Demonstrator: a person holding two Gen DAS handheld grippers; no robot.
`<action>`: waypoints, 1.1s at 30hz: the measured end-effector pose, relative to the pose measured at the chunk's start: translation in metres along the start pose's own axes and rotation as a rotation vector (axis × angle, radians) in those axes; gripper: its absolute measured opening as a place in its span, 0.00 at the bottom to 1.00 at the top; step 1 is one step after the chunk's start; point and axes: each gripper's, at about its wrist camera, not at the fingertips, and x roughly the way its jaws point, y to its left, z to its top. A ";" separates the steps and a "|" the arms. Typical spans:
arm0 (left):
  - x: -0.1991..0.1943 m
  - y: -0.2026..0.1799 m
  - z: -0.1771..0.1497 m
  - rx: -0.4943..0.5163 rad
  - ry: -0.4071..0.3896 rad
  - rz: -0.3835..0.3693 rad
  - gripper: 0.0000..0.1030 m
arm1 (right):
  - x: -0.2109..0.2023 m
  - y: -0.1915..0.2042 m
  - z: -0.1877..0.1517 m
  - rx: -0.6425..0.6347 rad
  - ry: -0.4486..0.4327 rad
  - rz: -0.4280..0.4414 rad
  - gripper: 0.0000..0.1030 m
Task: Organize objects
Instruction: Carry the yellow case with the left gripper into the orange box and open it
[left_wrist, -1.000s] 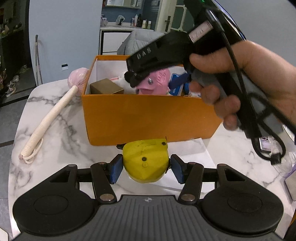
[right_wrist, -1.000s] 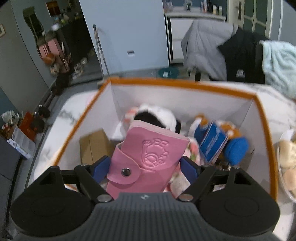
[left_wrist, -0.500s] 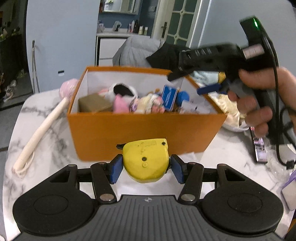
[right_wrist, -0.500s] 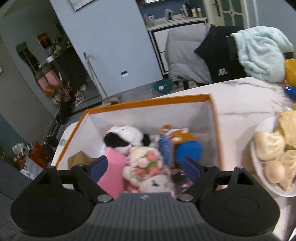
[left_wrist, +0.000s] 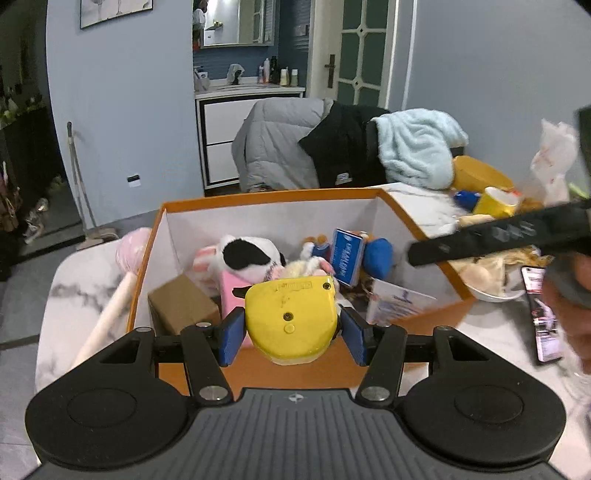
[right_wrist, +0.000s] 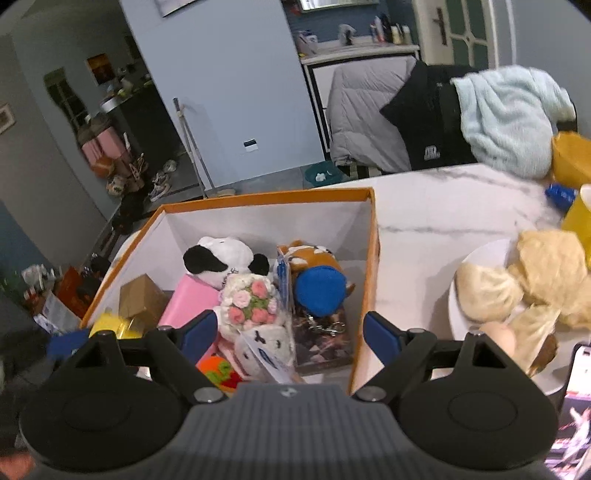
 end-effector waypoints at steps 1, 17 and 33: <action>0.006 -0.002 0.004 0.000 0.003 0.009 0.63 | -0.001 -0.002 0.000 -0.007 -0.001 0.000 0.85; 0.061 -0.023 0.011 0.007 0.072 0.118 0.64 | 0.003 -0.015 0.004 0.039 0.011 0.033 0.85; 0.035 0.009 0.009 -0.114 0.017 0.147 0.86 | 0.013 -0.008 0.002 0.024 0.021 0.029 0.85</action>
